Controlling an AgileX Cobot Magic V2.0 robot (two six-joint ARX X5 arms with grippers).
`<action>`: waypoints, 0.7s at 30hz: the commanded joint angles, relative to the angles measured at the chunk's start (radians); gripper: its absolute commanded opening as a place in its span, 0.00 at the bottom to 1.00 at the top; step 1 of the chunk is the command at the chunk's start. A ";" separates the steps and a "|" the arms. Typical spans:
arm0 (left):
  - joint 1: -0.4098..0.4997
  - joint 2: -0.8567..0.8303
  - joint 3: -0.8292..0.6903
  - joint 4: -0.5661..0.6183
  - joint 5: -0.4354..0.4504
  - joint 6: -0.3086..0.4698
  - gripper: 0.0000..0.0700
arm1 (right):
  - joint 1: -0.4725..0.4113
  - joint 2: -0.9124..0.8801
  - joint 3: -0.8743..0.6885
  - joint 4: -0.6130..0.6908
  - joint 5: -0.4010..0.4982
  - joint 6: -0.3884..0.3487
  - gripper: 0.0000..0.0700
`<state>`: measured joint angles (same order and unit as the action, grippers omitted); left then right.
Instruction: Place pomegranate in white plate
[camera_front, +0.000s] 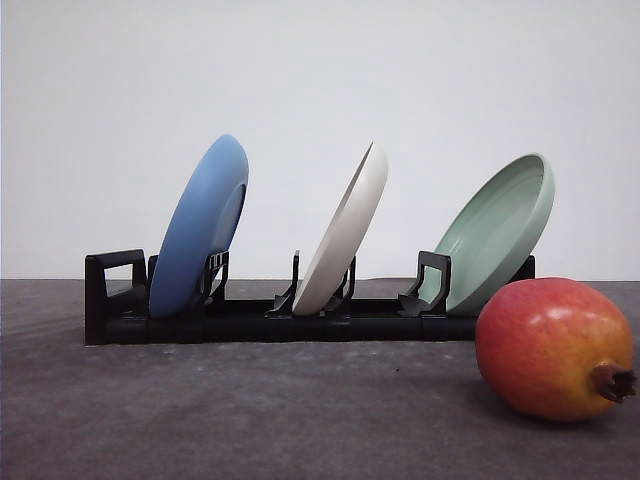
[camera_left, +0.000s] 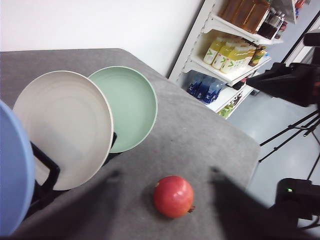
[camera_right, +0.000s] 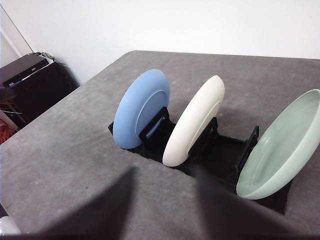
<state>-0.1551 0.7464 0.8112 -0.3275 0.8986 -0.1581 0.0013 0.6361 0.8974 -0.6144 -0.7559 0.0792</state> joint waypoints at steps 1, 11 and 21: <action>-0.006 0.016 0.019 0.011 -0.024 0.016 0.88 | 0.003 0.005 0.016 0.008 0.004 -0.009 0.77; -0.160 0.191 0.038 0.010 -0.228 -0.013 0.97 | 0.003 0.005 0.016 0.008 -0.003 -0.008 0.92; -0.373 0.522 0.255 -0.005 -0.450 -0.007 0.96 | 0.003 0.005 0.016 0.009 -0.003 -0.007 0.92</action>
<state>-0.5151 1.2369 1.0245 -0.3397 0.4598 -0.1692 0.0013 0.6365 0.8974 -0.6144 -0.7563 0.0792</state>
